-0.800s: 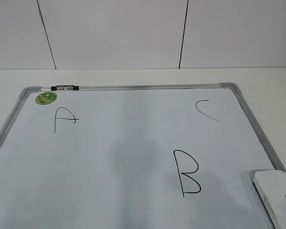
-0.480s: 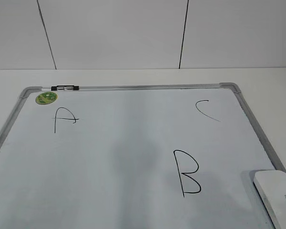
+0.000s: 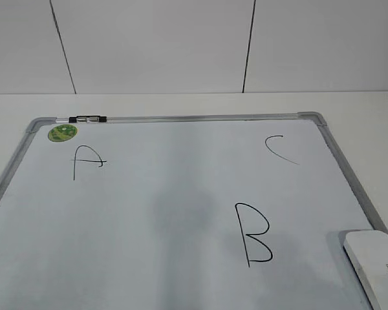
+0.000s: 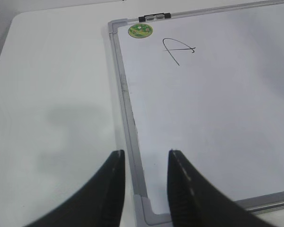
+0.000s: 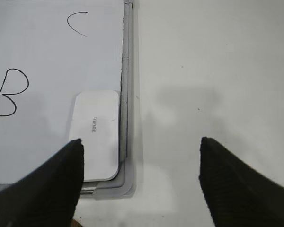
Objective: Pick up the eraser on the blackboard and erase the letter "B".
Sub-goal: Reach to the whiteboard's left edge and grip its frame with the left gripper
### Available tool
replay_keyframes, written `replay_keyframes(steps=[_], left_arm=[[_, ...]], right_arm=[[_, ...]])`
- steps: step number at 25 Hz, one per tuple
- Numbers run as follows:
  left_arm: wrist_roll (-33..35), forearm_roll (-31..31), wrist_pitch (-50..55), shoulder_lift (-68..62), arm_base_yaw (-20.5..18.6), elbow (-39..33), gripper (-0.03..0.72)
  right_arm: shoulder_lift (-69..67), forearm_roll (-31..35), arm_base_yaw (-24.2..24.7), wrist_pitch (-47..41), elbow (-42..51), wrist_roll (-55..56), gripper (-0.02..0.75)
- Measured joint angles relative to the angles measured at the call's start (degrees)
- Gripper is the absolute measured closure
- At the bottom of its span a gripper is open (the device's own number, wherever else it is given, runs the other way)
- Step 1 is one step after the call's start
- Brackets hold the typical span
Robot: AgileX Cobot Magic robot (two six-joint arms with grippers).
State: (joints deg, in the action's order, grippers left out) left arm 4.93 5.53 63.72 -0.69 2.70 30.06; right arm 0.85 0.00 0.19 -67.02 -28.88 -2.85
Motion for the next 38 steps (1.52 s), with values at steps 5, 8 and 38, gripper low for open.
replay_keyframes(steps=[5,8,38], left_arm=[[0.0,0.0,0.0,0.0,0.0,0.0,0.452],[0.0,0.0,0.0,0.0,0.0,0.0,0.451],[-4.3,-1.2,1.6,-61.6,0.0,21.2,0.449]], right_arm=[[-6.1,2.7,0.0,-2.3,-1.9,0.0,0.154],[-10.7,4.6,0.0,-3.9,-2.7,0.0,0.154],[-51.2,9.0,0.0,-4.6,-13.0,2.1,0.154]])
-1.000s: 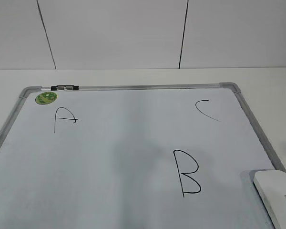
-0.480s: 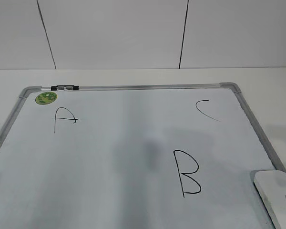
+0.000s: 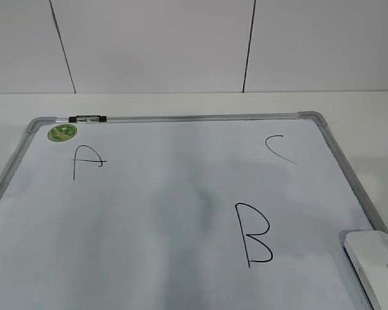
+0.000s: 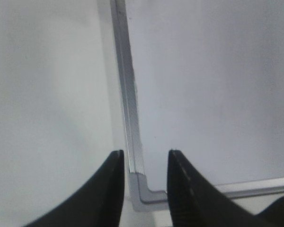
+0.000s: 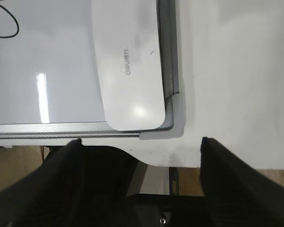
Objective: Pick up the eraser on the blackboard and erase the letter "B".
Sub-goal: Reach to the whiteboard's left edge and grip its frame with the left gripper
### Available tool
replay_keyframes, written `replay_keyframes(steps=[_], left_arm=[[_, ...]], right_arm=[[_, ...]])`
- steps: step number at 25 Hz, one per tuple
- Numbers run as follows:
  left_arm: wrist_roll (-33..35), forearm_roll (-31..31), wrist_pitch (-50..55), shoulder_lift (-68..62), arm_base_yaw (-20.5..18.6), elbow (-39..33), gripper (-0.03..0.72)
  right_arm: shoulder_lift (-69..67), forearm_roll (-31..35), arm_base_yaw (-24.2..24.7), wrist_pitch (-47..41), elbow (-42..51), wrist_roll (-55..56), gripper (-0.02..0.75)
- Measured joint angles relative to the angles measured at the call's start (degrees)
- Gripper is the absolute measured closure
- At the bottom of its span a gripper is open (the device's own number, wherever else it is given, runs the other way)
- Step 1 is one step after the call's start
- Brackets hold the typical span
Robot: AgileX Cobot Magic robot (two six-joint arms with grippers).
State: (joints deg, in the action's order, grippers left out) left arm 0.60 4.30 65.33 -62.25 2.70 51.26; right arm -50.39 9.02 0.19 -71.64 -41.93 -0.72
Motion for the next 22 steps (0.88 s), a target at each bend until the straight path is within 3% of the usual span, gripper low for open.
replay_keyframes(steps=[14,22], left_arm=[[0.0,-1.5,-9.3,-30.2,0.0,14.7,0.449],[0.0,-3.0,-11.8,-37.9,0.0,17.4,0.449]], right_arm=[[-2.3,0.0,0.0,0.1,-3.3,0.1,0.154],[-2.3,0.0,0.0,0.1,-3.3,0.1,0.154]])
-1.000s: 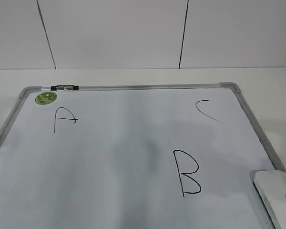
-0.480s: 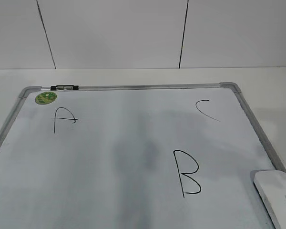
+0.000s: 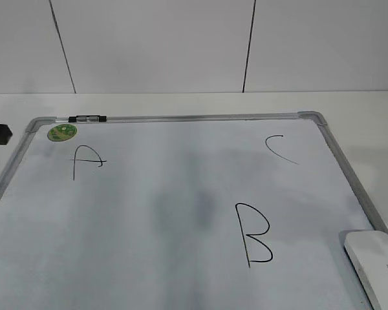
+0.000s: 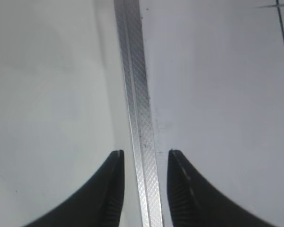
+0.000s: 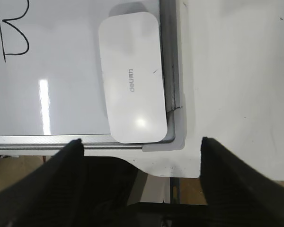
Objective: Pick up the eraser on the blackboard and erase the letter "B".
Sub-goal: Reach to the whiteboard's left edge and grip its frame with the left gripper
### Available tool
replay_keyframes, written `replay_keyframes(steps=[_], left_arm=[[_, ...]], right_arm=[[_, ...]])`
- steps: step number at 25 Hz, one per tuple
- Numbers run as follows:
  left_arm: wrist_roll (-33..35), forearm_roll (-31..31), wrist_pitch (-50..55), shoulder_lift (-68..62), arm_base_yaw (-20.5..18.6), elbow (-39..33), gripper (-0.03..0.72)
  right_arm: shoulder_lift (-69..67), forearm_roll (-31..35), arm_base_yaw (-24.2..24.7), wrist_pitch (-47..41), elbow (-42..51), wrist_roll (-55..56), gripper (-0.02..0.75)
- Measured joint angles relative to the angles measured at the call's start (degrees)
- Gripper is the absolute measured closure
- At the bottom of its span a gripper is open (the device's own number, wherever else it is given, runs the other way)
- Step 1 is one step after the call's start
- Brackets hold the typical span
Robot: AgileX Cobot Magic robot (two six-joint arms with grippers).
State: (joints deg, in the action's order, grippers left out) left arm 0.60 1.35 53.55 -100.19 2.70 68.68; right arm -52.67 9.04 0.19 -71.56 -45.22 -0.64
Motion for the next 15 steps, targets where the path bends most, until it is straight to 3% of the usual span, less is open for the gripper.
replay_keyframes(steps=[15], left_arm=[[0.0,0.5,-1.6,-3.4,-1.8,0.0,0.449]], right_arm=[[0.0,0.0,0.0,0.0,0.0,0.0,0.154]])
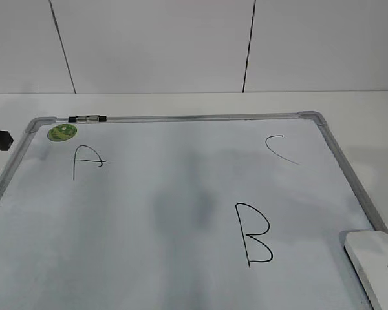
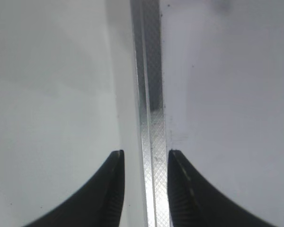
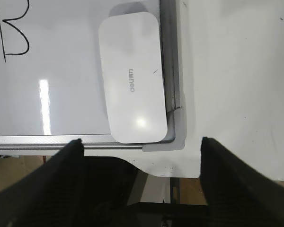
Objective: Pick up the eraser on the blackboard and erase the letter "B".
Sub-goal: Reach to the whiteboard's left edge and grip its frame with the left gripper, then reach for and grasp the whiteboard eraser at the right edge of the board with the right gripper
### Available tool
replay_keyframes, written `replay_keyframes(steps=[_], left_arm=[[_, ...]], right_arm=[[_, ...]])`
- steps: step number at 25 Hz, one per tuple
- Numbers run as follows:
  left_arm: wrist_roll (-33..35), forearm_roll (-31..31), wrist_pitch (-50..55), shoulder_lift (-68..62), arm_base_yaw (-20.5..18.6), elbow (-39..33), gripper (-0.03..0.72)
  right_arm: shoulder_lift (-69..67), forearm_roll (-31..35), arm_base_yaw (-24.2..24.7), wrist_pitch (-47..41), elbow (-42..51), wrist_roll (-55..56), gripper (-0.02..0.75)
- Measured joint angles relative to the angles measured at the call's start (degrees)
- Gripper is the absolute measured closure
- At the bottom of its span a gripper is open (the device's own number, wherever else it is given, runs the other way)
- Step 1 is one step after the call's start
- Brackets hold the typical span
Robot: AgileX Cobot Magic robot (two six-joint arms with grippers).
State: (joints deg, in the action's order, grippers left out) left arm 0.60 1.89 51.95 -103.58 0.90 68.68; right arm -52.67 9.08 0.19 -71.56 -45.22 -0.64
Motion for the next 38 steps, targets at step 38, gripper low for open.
replay_keyframes(steps=[38], left_arm=[[0.0,0.9,0.3,-5.6,0.0,0.1,0.475]], right_arm=[[0.0,0.2,0.0,0.0,0.0,0.0,0.154]])
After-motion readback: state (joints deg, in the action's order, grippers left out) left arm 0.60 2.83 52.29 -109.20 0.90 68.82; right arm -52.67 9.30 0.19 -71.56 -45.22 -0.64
